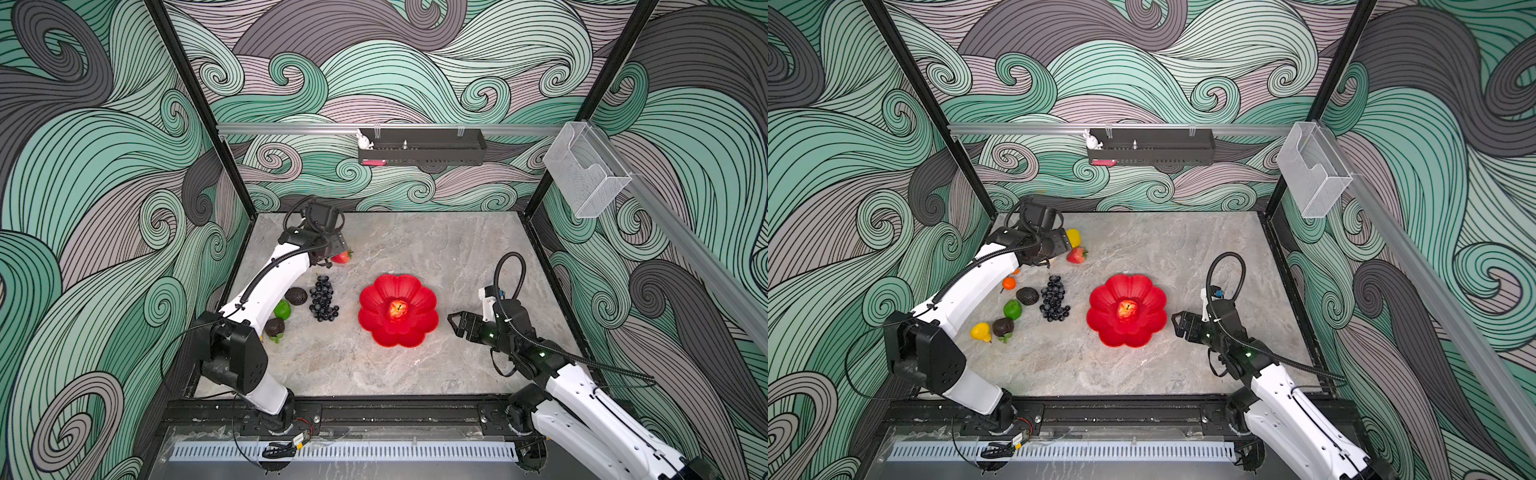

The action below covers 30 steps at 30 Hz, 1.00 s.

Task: Arrange fruit in a fruit bowl
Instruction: Pick up the fruit from the top-left of the table.

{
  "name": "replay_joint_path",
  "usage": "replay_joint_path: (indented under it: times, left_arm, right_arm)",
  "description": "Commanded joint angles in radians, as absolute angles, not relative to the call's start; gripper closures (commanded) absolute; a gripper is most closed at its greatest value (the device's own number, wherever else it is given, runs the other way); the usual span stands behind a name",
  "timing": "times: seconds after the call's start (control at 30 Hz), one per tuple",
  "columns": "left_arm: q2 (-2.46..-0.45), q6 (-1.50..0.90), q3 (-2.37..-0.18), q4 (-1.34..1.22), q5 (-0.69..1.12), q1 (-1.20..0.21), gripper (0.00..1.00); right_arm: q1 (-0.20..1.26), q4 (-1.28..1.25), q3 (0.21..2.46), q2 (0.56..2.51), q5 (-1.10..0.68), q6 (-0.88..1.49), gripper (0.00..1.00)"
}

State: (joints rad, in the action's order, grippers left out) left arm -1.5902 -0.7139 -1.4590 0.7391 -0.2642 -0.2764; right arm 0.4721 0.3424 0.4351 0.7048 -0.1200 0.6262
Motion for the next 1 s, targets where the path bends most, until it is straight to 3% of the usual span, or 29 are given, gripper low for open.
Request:
replay_joint_path:
  times: [0.0, 0.37, 0.97]
  left_arm:
    - [-1.650, -0.788, -1.473, 0.704, -0.200, -0.200, 0.15]
    - [-1.909, -0.866, -1.563, 0.709, 0.035, -0.023, 0.07]
    - [-2.118, -0.934, -1.672, 0.641, 0.137, 0.014, 0.04]
  right_arm:
    - [0.477, 0.354, 0.434, 0.693, -0.122, 0.608, 0.12]
    - [0.477, 0.396, 0.452, 0.680, -0.116, 0.573, 0.07]
    - [0.477, 0.404, 0.426, 0.667, -0.127, 0.584, 0.07]
